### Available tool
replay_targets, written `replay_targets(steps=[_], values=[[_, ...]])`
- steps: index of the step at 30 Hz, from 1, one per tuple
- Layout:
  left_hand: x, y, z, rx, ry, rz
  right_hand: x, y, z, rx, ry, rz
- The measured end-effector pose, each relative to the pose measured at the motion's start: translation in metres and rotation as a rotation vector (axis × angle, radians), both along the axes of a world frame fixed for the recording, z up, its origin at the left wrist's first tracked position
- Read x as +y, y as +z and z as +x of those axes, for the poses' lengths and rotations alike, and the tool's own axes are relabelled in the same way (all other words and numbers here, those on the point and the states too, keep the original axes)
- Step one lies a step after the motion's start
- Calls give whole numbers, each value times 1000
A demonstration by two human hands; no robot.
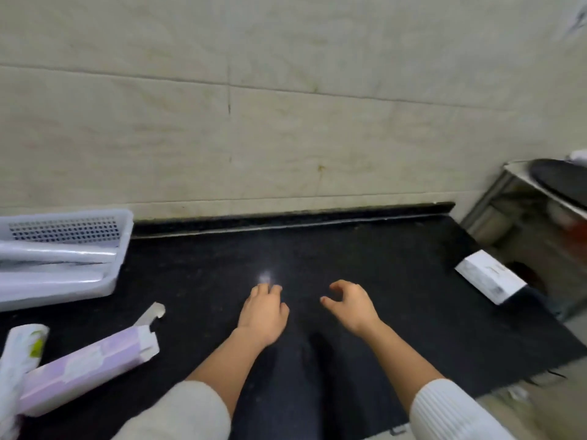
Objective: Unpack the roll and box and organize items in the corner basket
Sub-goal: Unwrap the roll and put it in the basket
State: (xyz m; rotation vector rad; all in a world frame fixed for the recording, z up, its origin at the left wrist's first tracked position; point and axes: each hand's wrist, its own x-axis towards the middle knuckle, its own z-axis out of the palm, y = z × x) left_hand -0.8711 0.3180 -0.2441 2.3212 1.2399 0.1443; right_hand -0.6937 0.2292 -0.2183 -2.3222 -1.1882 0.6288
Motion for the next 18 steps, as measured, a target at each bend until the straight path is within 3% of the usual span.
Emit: replay_targets(steps=[5, 11, 18], values=[[-33, -10, 122, 23, -124, -2, -58, -9, 124, -31, -140, -21], [-71, -42, 269, 59, -83, -70, -97, -24, 287, -158, -183, -22], [-122, -97, 340, 212, -21, -84, -133, -31, 433, -375, -236, -165]])
